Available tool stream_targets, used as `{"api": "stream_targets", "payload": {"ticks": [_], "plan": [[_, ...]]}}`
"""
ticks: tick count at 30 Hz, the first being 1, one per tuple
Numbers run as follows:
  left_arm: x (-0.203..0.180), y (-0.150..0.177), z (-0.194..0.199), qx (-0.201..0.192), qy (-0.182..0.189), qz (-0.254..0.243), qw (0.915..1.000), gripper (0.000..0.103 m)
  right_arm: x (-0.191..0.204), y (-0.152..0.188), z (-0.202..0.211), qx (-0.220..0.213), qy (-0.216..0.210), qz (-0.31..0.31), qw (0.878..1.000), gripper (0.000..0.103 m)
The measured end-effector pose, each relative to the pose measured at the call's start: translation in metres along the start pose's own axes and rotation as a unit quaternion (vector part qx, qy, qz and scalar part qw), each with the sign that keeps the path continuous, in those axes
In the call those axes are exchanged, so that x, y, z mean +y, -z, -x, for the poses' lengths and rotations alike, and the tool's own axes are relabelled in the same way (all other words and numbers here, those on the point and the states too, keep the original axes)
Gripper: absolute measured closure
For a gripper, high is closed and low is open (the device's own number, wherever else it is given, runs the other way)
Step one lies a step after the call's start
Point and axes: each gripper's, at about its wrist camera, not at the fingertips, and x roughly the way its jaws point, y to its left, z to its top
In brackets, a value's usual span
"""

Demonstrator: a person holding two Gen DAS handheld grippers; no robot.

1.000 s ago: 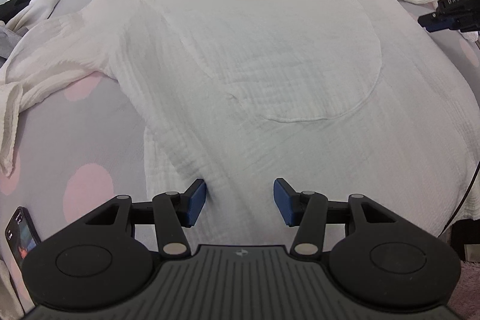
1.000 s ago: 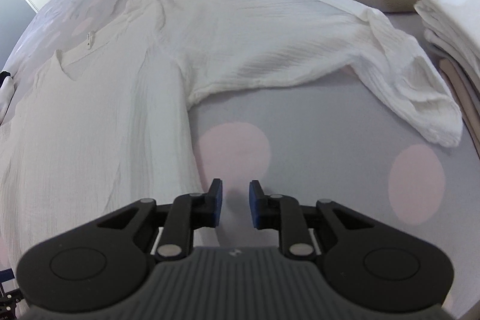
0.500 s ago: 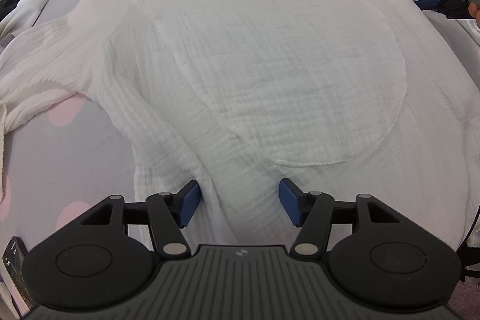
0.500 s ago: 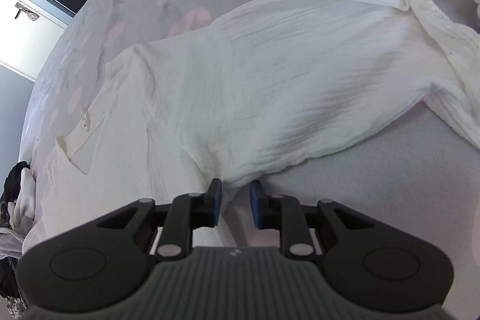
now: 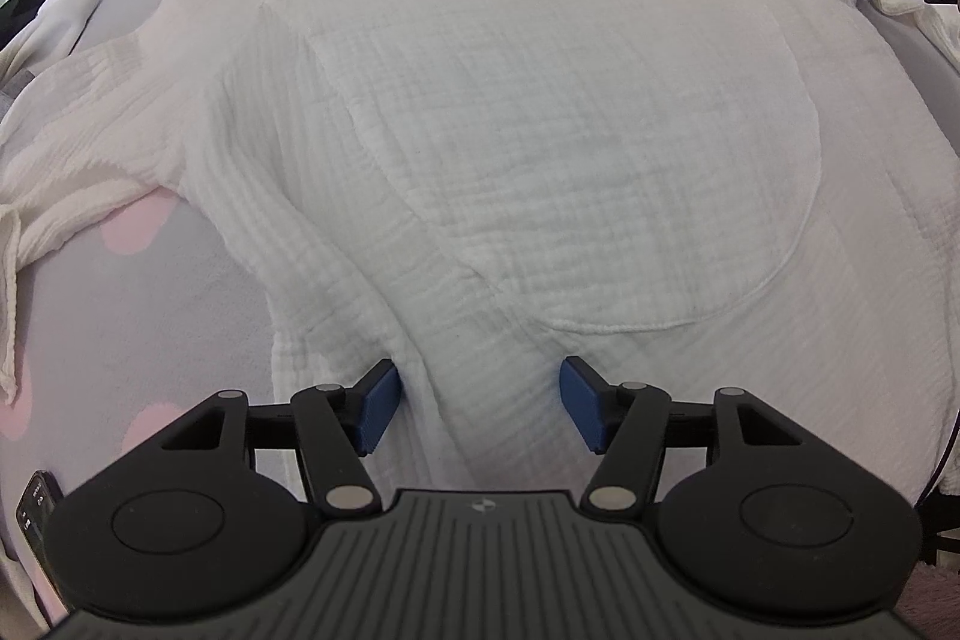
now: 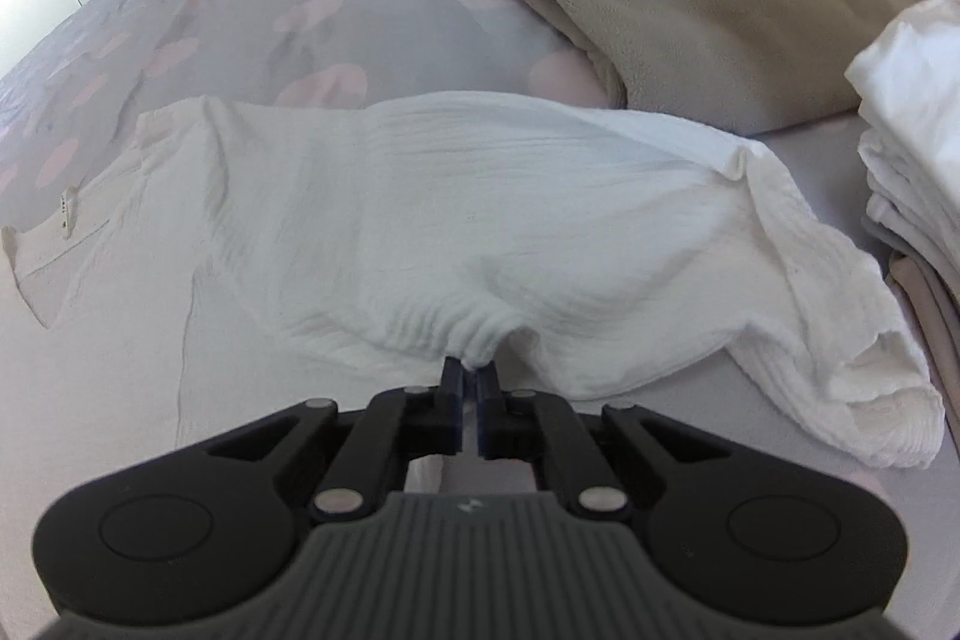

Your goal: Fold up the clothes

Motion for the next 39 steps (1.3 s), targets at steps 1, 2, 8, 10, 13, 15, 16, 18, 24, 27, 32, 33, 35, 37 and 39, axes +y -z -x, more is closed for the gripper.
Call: {"api": "stream_targets", "payload": {"ticks": [1,2,8,10,13,15,16,18,24,27,32,33,35,37,39], "plan": [[0.000,0.001,0.001,-0.002,-0.001,-0.001,1.0000,0.045,-0.001,-0.001,0.001,0.005,-0.004,-0.006,1.000,0.096],[0.000,0.001,0.003,-0.003,-0.001,-0.005,1.0000,0.045,-0.002,-0.001,0.002,0.011,-0.009,-0.014,1.000,0.093],[0.016,0.005,0.029,-0.026,0.014,0.007,0.9995,0.046,0.005,0.017,0.030,0.015,-0.022,0.012,1.000,0.076],[0.028,0.006,0.038,-0.035,0.023,0.022,0.9989,0.047,0.008,0.025,0.041,0.013,-0.026,0.026,0.999,0.071],[0.057,0.007,0.045,-0.040,0.019,0.052,0.9977,0.054,0.014,0.043,0.062,0.016,-0.048,0.045,0.998,0.071],[0.072,0.017,0.046,-0.040,0.020,0.079,0.9959,0.057,0.017,0.054,0.074,0.015,-0.062,0.057,0.996,0.071],[0.080,0.022,0.046,-0.040,0.020,0.092,0.9947,0.057,0.019,0.060,0.079,0.012,-0.068,0.064,0.996,0.070],[0.095,0.033,0.046,-0.040,0.022,0.117,0.9920,0.057,0.023,0.073,0.087,0.005,-0.068,0.084,0.994,0.066],[0.087,0.044,0.027,-0.039,0.043,0.116,0.9916,0.066,0.013,0.107,0.101,0.007,-0.048,0.108,0.993,0.066],[0.083,0.044,0.028,-0.041,0.031,0.107,0.9929,0.098,-0.001,0.115,0.103,0.019,-0.049,0.087,0.995,0.066],[0.083,0.047,0.051,-0.032,-0.021,0.108,0.9934,0.101,-0.019,0.121,0.107,0.024,-0.034,0.067,0.997,0.066],[0.085,0.050,0.054,-0.026,-0.026,0.107,0.9935,0.101,-0.021,0.122,0.108,0.025,-0.032,0.063,0.997,0.066],[0.093,0.059,0.049,-0.013,-0.038,0.117,0.9923,0.101,-0.025,0.125,0.110,0.029,-0.032,0.059,0.997,0.066],[0.097,0.063,0.042,-0.005,-0.037,0.132,0.9905,0.101,-0.028,0.128,0.110,0.034,-0.032,0.061,0.997,0.066],[0.100,0.067,0.038,-0.003,-0.026,0.148,0.9887,0.099,-0.030,0.131,0.111,0.043,-0.031,0.068,0.996,0.066]]}}
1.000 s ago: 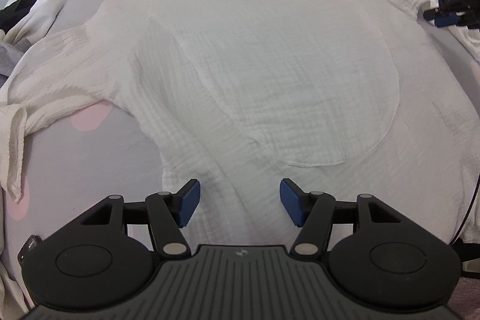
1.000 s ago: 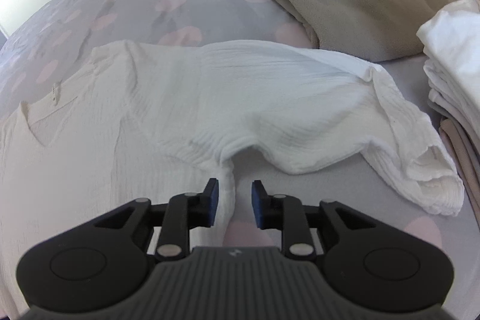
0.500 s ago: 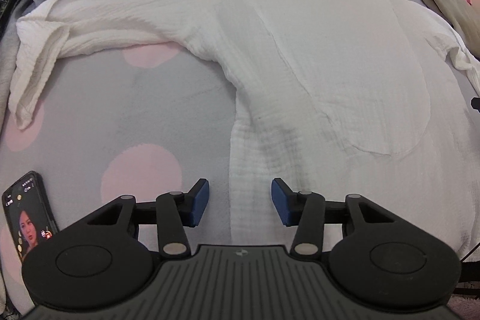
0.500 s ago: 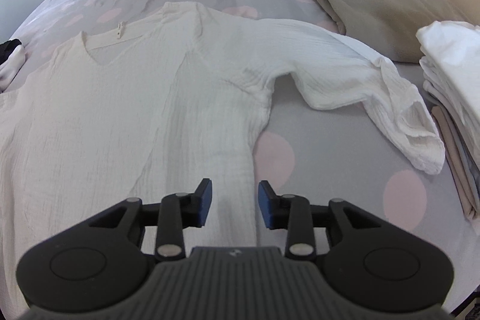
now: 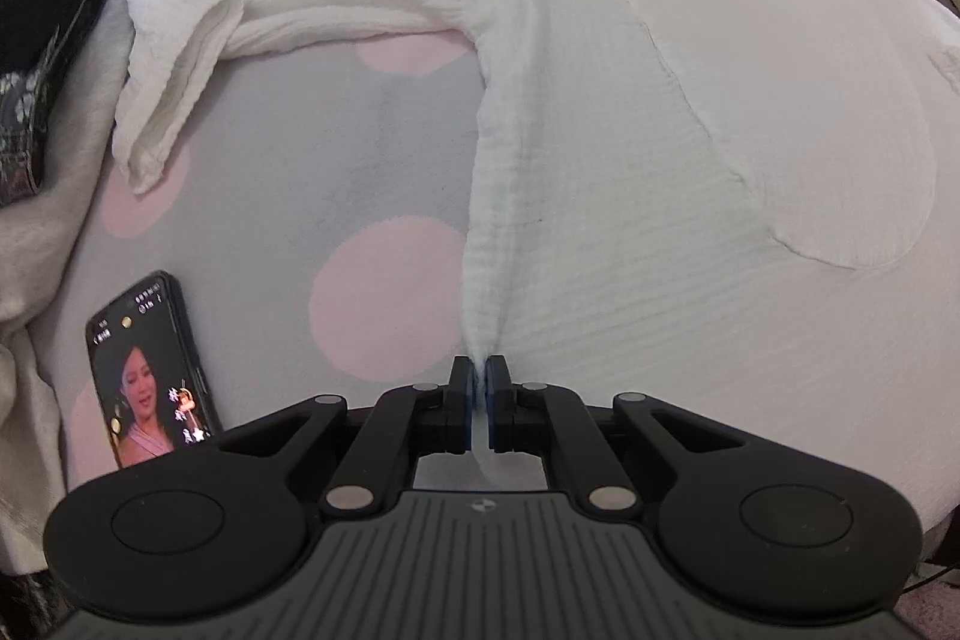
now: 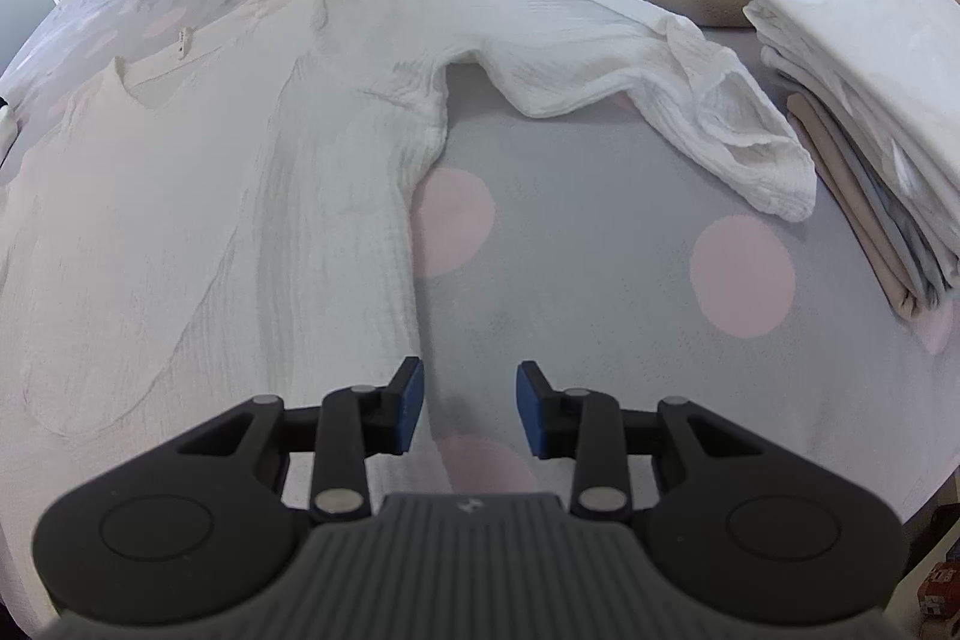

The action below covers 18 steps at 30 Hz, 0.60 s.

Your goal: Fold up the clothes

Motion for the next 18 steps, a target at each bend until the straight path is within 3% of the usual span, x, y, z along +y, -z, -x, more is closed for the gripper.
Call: {"api": "stream_targets", "payload": {"ticks": [2,4,5,11,18], "plan": [[-0.003,0.002,0.008,-0.004,0.003,-0.004,1.0000,0.087,-0.003,0.006,0.004,0.010,-0.012,0.005,1.000,0.066],[-0.008,0.008,0.021,-0.007,0.018,-0.025,0.9995,0.056,-0.007,0.014,0.011,0.019,-0.027,0.003,0.999,0.063],[-0.011,0.011,0.028,-0.009,0.026,-0.036,0.9990,0.050,-0.009,0.018,0.014,0.024,-0.034,0.002,0.999,0.063],[-0.020,0.039,0.037,0.048,0.079,-0.078,0.9927,0.048,-0.028,0.049,0.026,0.079,-0.057,-0.020,0.995,0.062],[-0.038,0.080,0.015,0.128,0.063,-0.156,0.9774,0.048,-0.038,0.077,0.021,0.148,-0.053,-0.024,0.987,0.062]]}}
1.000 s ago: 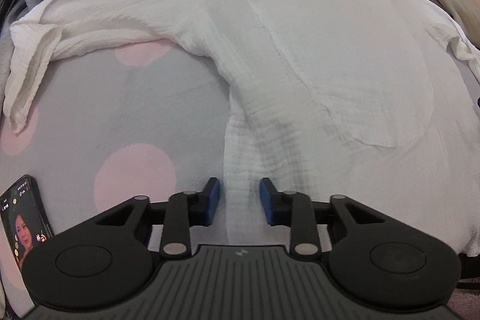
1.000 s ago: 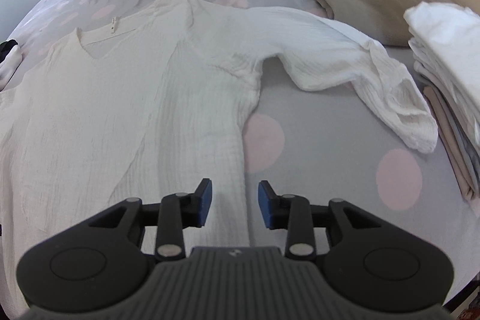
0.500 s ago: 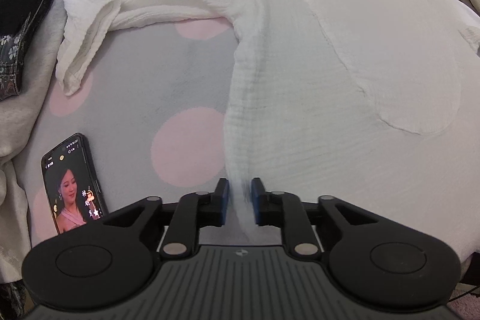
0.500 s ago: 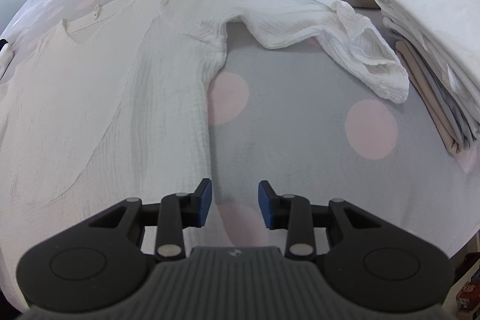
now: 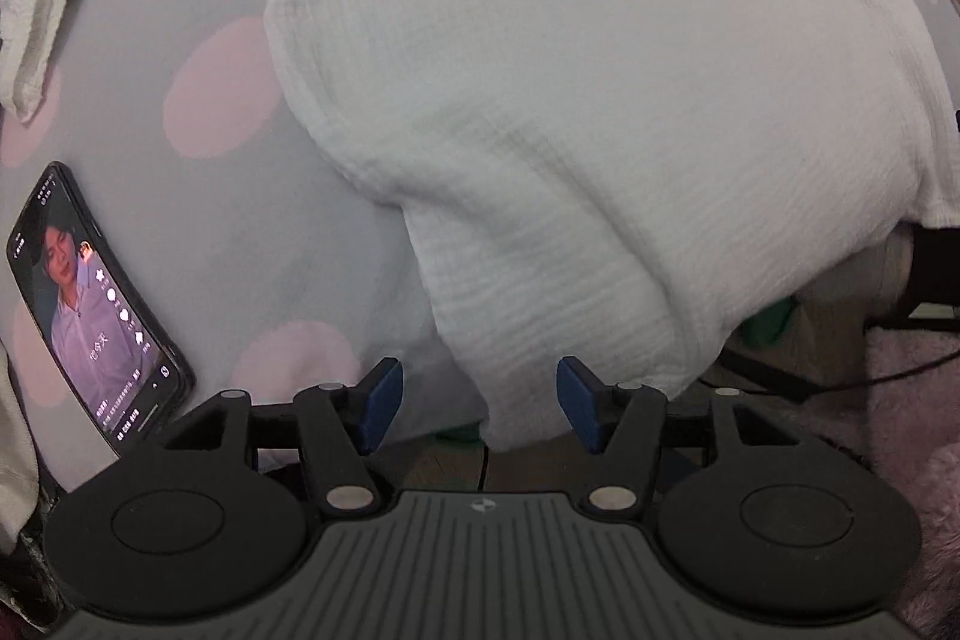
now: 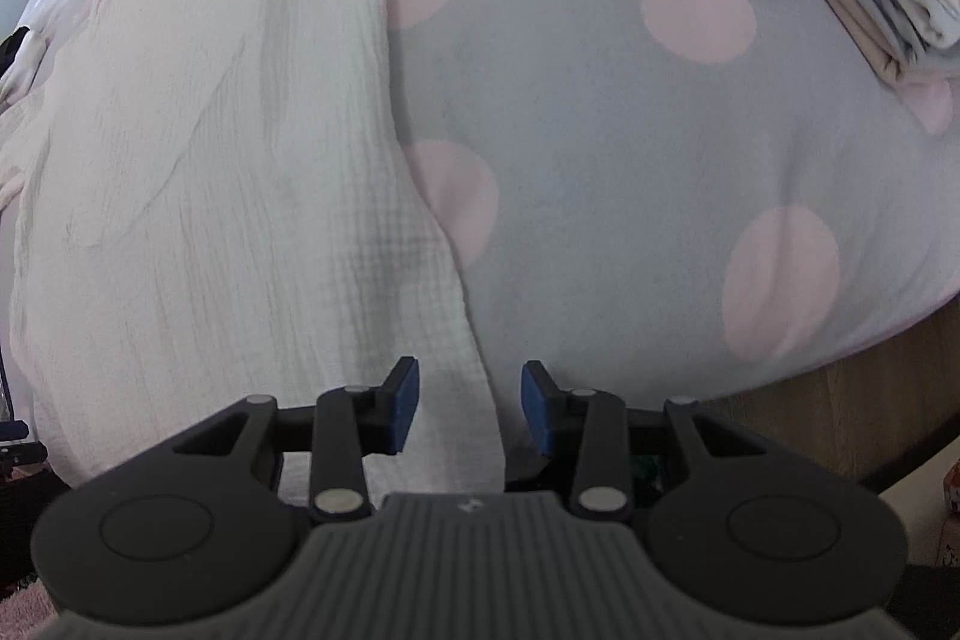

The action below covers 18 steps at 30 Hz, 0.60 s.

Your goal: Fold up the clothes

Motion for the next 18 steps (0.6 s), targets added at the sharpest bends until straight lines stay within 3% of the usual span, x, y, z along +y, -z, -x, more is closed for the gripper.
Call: {"api": "stream_targets", "payload": {"ticks": [2,6,8,9,10,11,12,15,18], "plan": [[-0.004,0.005,-0.008,0.013,0.003,-0.008,0.9999,0.048,0.002,0.003,-0.007,0.022,0.001,0.008,1.000,0.062],[-0.015,0.008,-0.019,0.006,-0.026,-0.028,0.9993,0.060,0.005,0.008,-0.022,0.065,0.003,0.024,0.998,0.061],[-0.020,0.008,-0.018,0.002,-0.037,-0.038,0.9986,0.072,0.007,0.010,-0.028,0.082,0.003,0.032,0.996,0.062],[-0.021,0.009,-0.016,-0.001,-0.037,-0.040,0.9985,0.085,0.008,0.011,-0.030,0.087,0.000,0.035,0.996,0.066],[-0.020,0.009,-0.013,0.000,-0.028,-0.037,0.9989,0.100,0.010,0.013,-0.030,0.088,-0.007,0.038,0.995,0.089],[-0.020,0.009,-0.011,0.001,-0.021,-0.036,0.9991,0.100,0.011,0.014,-0.029,0.091,-0.014,0.040,0.995,0.099],[-0.021,0.010,-0.007,0.005,-0.021,-0.039,0.9990,0.100,0.012,0.015,-0.027,0.091,-0.017,0.040,0.995,0.102],[-0.026,0.013,0.007,0.018,-0.024,-0.059,0.9978,0.101,0.018,0.014,-0.015,0.094,-0.021,0.049,0.994,0.103],[-0.024,0.019,0.017,0.032,-0.032,-0.074,0.9962,0.101,0.032,0.014,0.000,0.102,0.016,0.104,0.989,0.103]]}}
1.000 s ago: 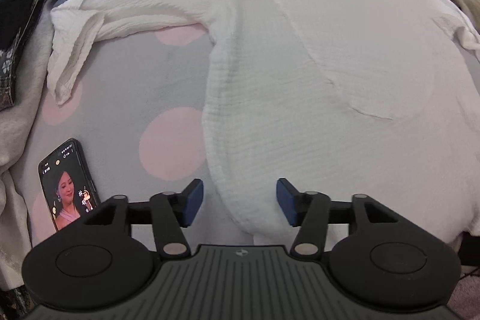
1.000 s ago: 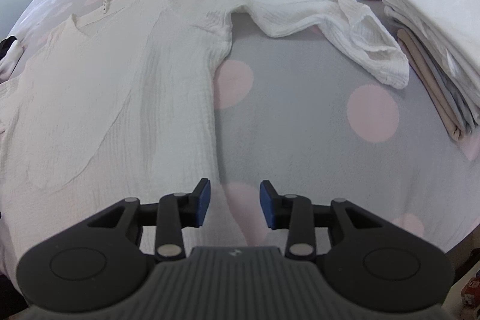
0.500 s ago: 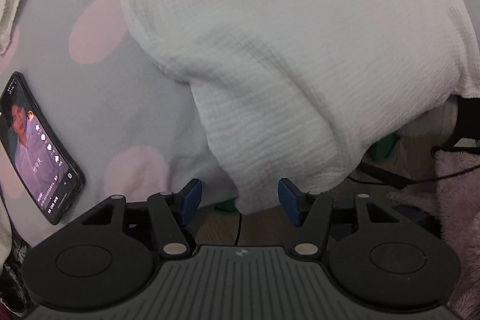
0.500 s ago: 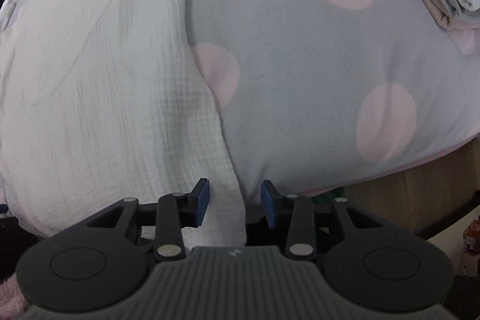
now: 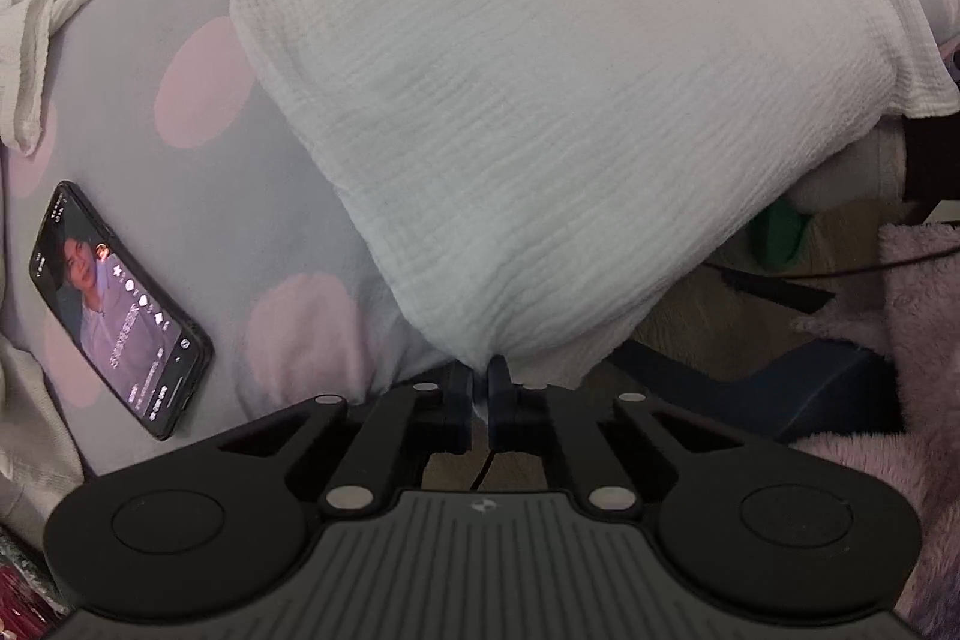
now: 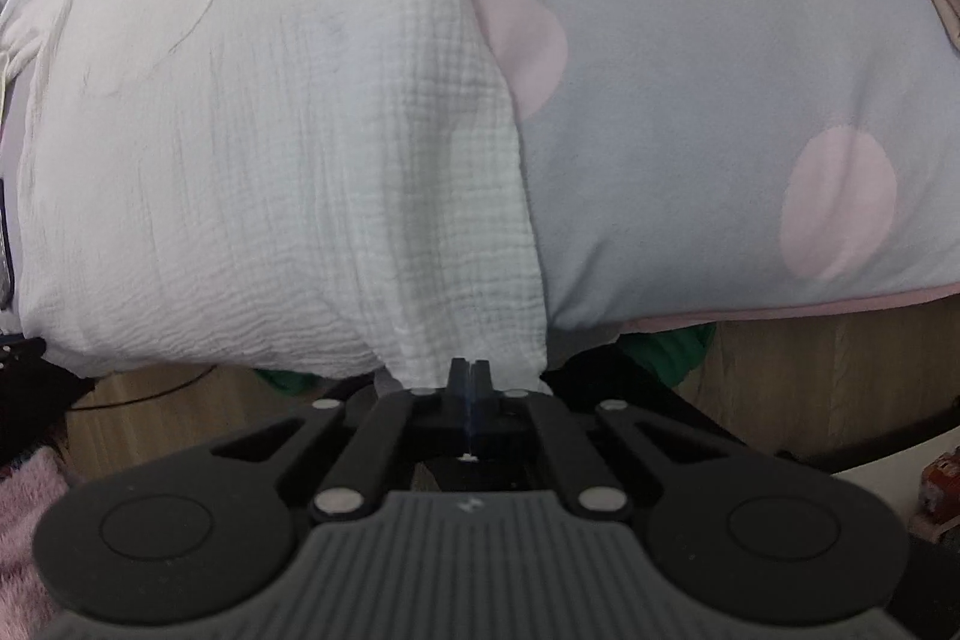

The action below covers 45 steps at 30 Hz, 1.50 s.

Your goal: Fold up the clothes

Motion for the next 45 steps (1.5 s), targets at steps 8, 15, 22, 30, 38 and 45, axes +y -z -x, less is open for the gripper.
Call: {"api": "stream_targets", "payload": {"ticks": [8,15,22,30,38,45], "plan": [[0.009,-0.004,-0.024,0.047,0.007,0.014,0.9988,0.097,-0.025,-0.005,-0.004,0.016,0.007,-0.043,0.999,0.069],[0.002,-0.018,0.004,-0.031,0.008,0.009,0.9995,0.059,-0.009,-0.013,-0.035,0.022,0.001,-0.026,0.999,0.063],[-0.006,-0.043,0.015,-0.054,-0.016,-0.014,0.9983,0.060,0.006,-0.002,-0.037,0.042,0.018,-0.001,0.999,0.099],[0.013,-0.073,0.021,-0.071,-0.029,-0.021,0.9969,0.060,0.004,0.007,-0.035,0.089,0.090,0.009,0.992,0.094],[0.034,-0.114,0.052,-0.126,-0.027,-0.005,0.9917,0.056,-0.009,-0.029,0.040,-0.040,0.077,-0.021,0.996,0.067],[0.057,-0.152,0.055,-0.190,-0.046,0.054,0.9792,0.056,-0.048,-0.094,0.087,-0.218,0.177,0.036,0.959,0.046]]}}
